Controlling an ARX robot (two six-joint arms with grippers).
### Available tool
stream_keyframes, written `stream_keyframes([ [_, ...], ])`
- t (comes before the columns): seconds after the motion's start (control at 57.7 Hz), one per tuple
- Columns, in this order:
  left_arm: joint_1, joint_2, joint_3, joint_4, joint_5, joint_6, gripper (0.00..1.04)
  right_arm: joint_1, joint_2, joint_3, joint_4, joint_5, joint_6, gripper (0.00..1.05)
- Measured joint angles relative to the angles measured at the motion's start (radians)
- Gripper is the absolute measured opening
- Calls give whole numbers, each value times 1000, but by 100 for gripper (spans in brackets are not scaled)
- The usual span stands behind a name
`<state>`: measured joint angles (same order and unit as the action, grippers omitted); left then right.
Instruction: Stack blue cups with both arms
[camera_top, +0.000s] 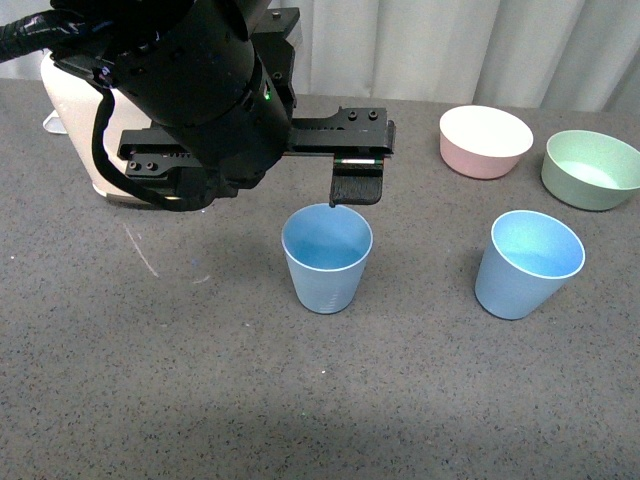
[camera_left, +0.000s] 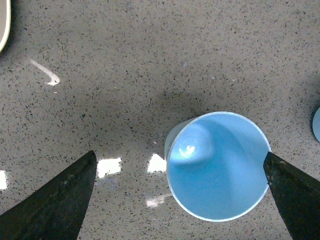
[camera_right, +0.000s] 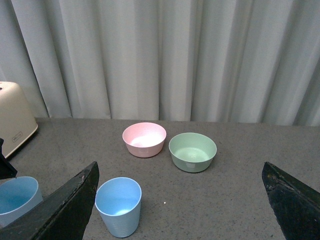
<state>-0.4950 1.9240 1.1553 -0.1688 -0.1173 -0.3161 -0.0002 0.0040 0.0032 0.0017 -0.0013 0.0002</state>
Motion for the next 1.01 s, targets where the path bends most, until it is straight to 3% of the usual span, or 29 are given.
stream_keyframes([
  [0.087, 12, -3, -245, 557, -271, 154, 79, 0, 0, 0, 0, -1, 0, 95],
  [0.173, 62, -46, -494, 1051, -282, 245, 63, 0, 0, 0, 0, 2, 0, 95],
  [0.277, 118, -180, -629, 1317, -246, 278, 47, 0, 0, 0, 0, 1, 0, 95],
  [0.382, 172, -341, -727, 1353, -202, 292, 29, 0, 0, 0, 0, 0, 0, 95],
  [0.486, 237, -450, -867, 1336, -136, 296, 4, 0, 0, 0, 0, 0, 0, 95],
  [1.006, 389, -917, -1093, 1098, 17, 308, 4, 0, 0, 0, 0, 0, 0, 95],
])
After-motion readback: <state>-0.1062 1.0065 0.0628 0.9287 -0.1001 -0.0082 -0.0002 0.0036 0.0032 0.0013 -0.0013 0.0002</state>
